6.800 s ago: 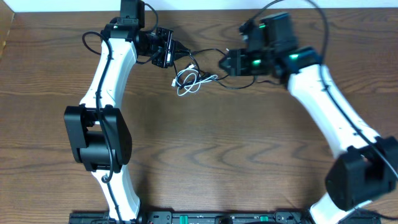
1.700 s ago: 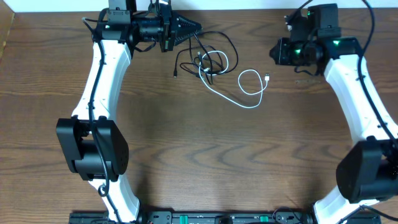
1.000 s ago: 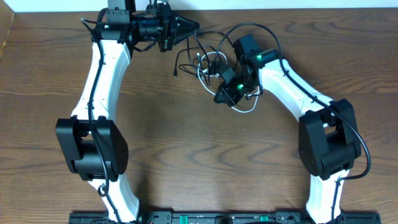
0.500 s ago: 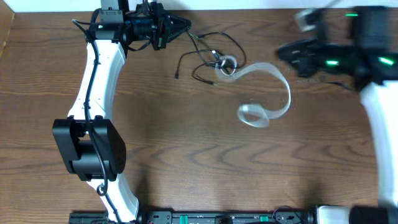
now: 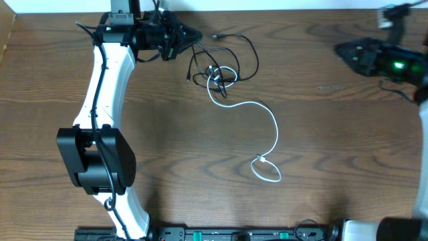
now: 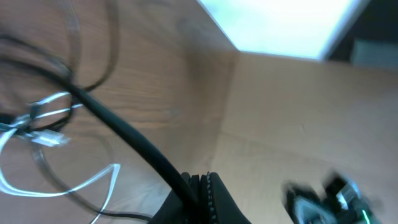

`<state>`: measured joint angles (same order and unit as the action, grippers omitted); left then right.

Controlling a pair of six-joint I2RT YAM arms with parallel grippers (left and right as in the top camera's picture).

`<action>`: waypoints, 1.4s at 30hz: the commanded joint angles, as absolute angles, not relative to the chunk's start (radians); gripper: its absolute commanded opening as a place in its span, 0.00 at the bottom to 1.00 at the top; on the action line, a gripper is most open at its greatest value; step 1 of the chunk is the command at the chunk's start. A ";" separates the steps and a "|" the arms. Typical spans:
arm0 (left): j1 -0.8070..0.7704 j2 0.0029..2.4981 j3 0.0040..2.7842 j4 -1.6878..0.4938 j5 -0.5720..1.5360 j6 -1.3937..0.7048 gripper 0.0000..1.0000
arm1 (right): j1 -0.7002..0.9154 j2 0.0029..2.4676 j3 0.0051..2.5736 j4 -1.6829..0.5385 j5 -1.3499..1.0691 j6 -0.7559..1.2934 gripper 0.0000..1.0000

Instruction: Untangle cables

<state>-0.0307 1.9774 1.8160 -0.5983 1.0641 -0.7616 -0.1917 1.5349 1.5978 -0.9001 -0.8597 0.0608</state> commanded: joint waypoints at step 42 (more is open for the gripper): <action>-0.170 1.872 1.826 -0.306 1.428 -1.005 0.07 | 0.400 2.243 1.601 -0.326 -0.515 0.407 0.33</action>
<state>-0.1677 1.9472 1.8160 -0.3553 1.3937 -0.8974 0.4034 2.2166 1.5959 -0.3222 -0.5602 0.3500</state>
